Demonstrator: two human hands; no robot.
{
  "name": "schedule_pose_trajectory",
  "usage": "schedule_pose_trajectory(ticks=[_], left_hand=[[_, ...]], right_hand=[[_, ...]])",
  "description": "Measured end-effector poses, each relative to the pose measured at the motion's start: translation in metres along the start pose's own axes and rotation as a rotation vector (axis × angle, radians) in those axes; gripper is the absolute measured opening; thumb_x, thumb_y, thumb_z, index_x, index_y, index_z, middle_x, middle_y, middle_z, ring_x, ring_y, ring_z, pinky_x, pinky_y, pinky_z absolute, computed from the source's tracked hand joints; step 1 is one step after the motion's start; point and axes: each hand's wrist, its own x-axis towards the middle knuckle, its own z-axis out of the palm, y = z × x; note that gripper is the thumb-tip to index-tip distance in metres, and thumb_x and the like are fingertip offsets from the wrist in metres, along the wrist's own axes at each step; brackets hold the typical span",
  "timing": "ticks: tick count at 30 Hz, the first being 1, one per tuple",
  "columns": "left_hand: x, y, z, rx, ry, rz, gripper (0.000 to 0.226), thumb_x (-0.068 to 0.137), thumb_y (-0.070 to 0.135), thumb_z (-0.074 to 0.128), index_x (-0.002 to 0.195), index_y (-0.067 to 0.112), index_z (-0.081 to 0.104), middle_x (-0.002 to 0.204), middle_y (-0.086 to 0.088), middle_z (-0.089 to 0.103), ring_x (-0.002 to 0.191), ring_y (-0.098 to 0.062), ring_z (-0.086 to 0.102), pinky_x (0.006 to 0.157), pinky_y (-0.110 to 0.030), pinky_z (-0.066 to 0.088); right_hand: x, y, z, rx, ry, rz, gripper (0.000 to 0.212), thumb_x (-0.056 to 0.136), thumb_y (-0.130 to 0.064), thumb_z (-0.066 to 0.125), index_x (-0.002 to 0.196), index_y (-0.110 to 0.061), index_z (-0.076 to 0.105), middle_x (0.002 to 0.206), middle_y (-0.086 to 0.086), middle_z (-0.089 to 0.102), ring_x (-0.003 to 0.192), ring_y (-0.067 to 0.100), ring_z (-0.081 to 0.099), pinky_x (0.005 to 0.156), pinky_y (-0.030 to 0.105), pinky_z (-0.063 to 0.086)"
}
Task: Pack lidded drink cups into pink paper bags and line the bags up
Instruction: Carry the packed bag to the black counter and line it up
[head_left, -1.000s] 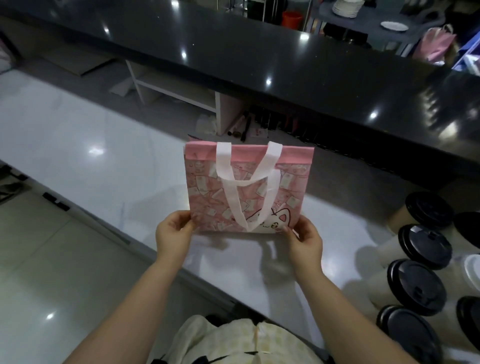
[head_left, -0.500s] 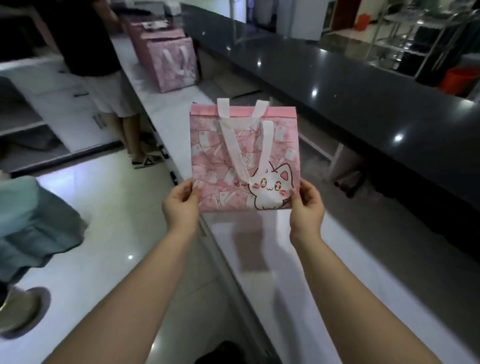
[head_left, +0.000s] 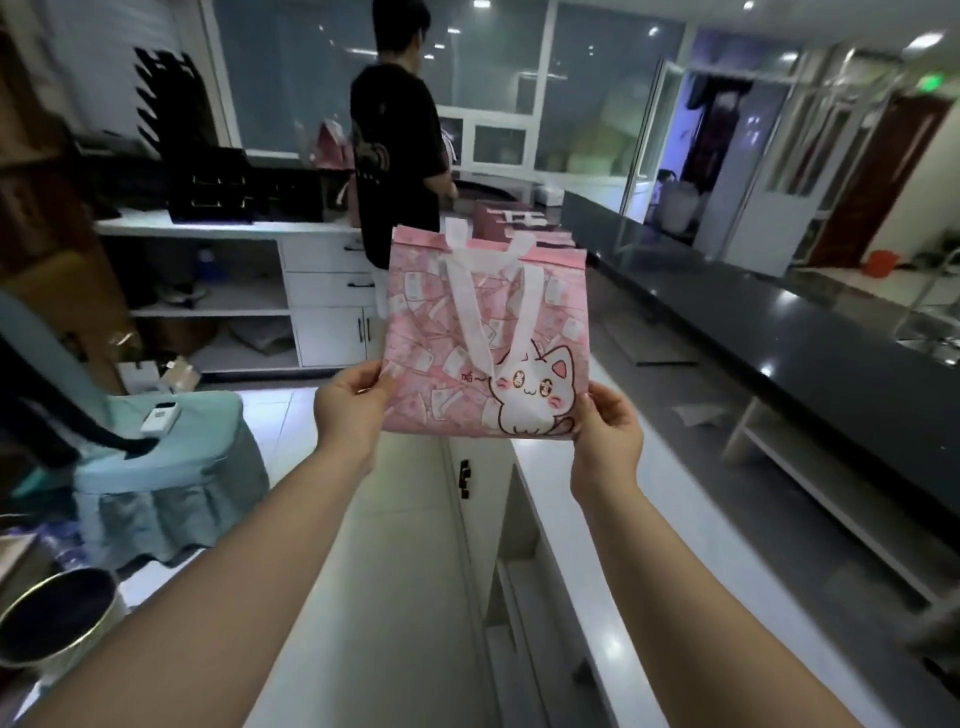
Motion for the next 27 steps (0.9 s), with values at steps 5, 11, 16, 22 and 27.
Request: schedule_pose_trajectory(ticks=[5, 11, 16, 22, 27], left_hand=[[0.110, 0.021, -0.025, -0.024, -0.019, 0.017, 0.019, 0.086, 0.014, 0.073, 0.104, 0.008, 0.072, 0.097, -0.007, 0.073, 0.085, -0.018, 0.069, 0.072, -0.023, 0.057], [0.226, 0.022, -0.027, -0.018, -0.033, -0.013, 0.023, 0.087, 0.016, 0.073, 0.107, 0.006, 0.072, 0.100, -0.010, 0.074, 0.094, -0.026, 0.071, 0.082, -0.036, 0.059], [0.301, 0.012, 0.000, -0.031, -0.049, -0.052, 0.020, 0.085, 0.016, 0.075, 0.103, 0.007, 0.073, 0.098, -0.007, 0.074, 0.090, -0.020, 0.070, 0.080, -0.031, 0.058], [0.382, -0.003, 0.045, -0.091, -0.111, -0.085, 0.020, 0.084, 0.013, 0.076, 0.103, 0.009, 0.072, 0.095, -0.003, 0.073, 0.086, -0.016, 0.069, 0.073, -0.024, 0.058], [0.459, -0.024, 0.097, -0.097, -0.222, -0.207, 0.028, 0.082, 0.016, 0.077, 0.110, 0.012, 0.071, 0.102, -0.006, 0.074, 0.083, -0.016, 0.072, 0.060, -0.023, 0.056]], right_hand=[[0.035, 0.020, 0.107, 0.070, 0.005, -0.010, 0.008, 0.090, -0.003, 0.065, 0.094, -0.010, 0.065, 0.100, 0.014, 0.069, 0.085, 0.024, 0.067, 0.081, 0.039, 0.058], [0.084, 0.043, 0.197, 0.078, 0.029, -0.046, 0.010, 0.089, -0.003, 0.065, 0.098, -0.008, 0.064, 0.097, 0.012, 0.069, 0.087, 0.025, 0.067, 0.082, 0.041, 0.058], [0.144, 0.050, 0.243, 0.055, 0.075, -0.063, 0.012, 0.091, 0.000, 0.062, 0.093, -0.011, 0.065, 0.094, 0.008, 0.069, 0.086, 0.021, 0.067, 0.079, 0.033, 0.058], [0.233, 0.055, 0.282, 0.067, 0.106, -0.095, 0.012, 0.091, 0.000, 0.061, 0.093, -0.011, 0.065, 0.099, 0.010, 0.068, 0.089, 0.021, 0.068, 0.080, 0.033, 0.059], [0.324, 0.065, 0.305, 0.100, 0.131, -0.114, 0.016, 0.091, 0.001, 0.062, 0.086, -0.014, 0.066, 0.092, 0.006, 0.069, 0.088, 0.020, 0.067, 0.077, 0.029, 0.057]])
